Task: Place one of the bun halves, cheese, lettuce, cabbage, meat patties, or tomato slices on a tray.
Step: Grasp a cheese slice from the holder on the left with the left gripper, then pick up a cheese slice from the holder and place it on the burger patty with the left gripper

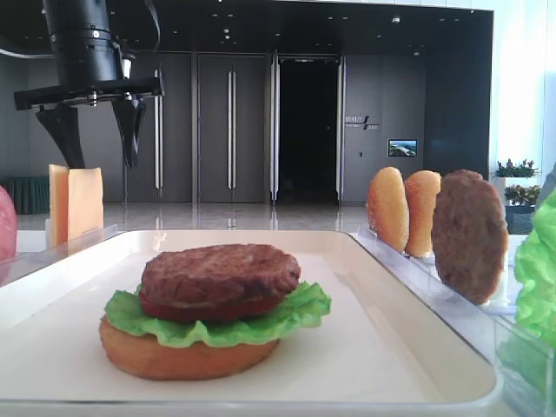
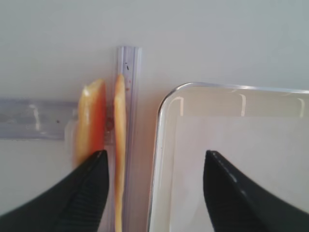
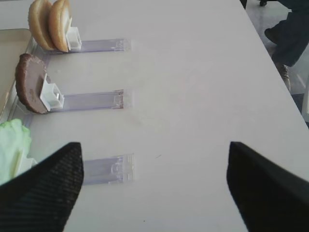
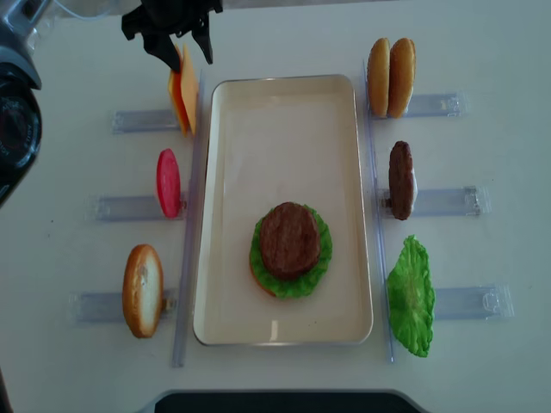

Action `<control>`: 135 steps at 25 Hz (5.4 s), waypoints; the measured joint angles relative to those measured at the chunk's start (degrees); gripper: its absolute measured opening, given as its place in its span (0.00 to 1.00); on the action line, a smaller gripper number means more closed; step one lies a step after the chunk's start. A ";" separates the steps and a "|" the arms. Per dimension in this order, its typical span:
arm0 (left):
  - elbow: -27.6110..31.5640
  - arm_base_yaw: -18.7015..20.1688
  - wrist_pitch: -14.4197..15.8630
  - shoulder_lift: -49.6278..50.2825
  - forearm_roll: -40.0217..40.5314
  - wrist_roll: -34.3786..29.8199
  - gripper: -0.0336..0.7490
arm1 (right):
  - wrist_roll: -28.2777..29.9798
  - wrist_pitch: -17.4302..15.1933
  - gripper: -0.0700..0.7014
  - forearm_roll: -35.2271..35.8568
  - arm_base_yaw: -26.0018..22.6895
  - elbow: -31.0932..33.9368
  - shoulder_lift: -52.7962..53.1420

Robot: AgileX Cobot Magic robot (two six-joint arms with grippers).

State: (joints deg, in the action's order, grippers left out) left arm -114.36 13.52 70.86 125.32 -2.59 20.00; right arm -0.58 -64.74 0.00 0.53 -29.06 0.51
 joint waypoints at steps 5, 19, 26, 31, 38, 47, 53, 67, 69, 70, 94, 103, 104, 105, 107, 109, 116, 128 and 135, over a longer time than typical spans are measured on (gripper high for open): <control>0.00 0.00 0.00 1.00 -0.04 0.00 0.64 | 0.00 0.00 0.84 0.00 0.00 0.00 0.00; 0.00 0.00 0.00 1.91 -0.17 -0.76 0.52 | 0.00 0.00 0.84 0.00 0.00 0.00 0.00; 0.00 0.00 0.00 1.91 -0.24 -2.68 0.18 | 0.00 0.00 0.84 0.00 0.00 0.00 0.00; 0.00 0.00 0.00 1.91 -0.38 -3.97 0.07 | 0.00 0.00 0.84 0.00 0.00 0.00 0.00; 0.00 0.00 0.00 1.91 -1.59 -5.41 0.07 | 0.00 0.00 0.84 0.00 0.00 0.00 0.00; 0.00 0.00 0.00 -4.78 -0.83 -5.48 0.07 | 0.00 0.00 0.84 0.00 0.00 0.00 0.00; 0.00 -1.01 0.17 -10.18 0.01 -5.48 0.06 | 0.00 0.00 0.84 0.00 0.00 0.00 0.00; 11.34 -3.51 0.16 -16.51 -3.82 -6.80 0.06 | 0.00 0.00 0.84 0.00 0.00 0.00 0.00; 16.78 -3.51 0.16 -20.52 -3.76 -7.13 0.06 | 0.00 0.00 0.84 0.00 0.00 0.00 0.00; 19.00 -3.51 0.16 -22.38 -3.64 -7.29 0.06 | 0.00 0.00 0.84 0.00 0.00 0.00 0.00; 50.56 -3.51 0.22 -55.91 -3.72 -7.54 0.06 | 0.00 -0.05 0.84 0.00 0.00 0.00 0.00; 50.56 -3.51 0.22 -52.44 -14.04 -14.54 0.06 | 0.00 -0.05 0.84 0.00 0.00 0.00 0.00; 50.56 -3.51 0.22 -51.11 -16.67 -16.51 0.06 | 0.00 -0.05 0.84 0.00 0.00 0.00 0.00; 50.56 -3.51 0.22 -49.68 -19.45 -18.61 0.06 | 0.00 -0.05 0.84 0.00 0.00 0.00 0.00; 50.56 -3.51 0.15 -47.08 -24.87 -22.48 0.06 | 0.00 -0.05 0.84 0.00 0.00 0.00 0.00; 50.56 -3.51 -0.25 -44.52 -31.65 -27.18 0.06 | 0.00 -0.05 0.84 0.00 0.00 0.00 0.00; 50.56 -3.45 -1.44 -37.49 -46.43 -37.68 0.06 | 0.00 -0.05 0.84 0.00 0.00 0.00 0.00; 57.41 -3.39 -7.72 -35.55 -51.64 -42.21 0.06 | 0.00 -0.05 0.84 0.00 0.00 0.00 0.00; 65.75 -3.39 -11.41 -35.55 -61.74 -53.33 0.06 | 0.00 -0.05 0.84 0.00 0.00 0.00 0.00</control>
State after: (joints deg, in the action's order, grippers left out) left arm -48.61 10.13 59.45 89.77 -64.33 -33.33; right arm -0.58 -64.79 0.00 0.53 -29.06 0.51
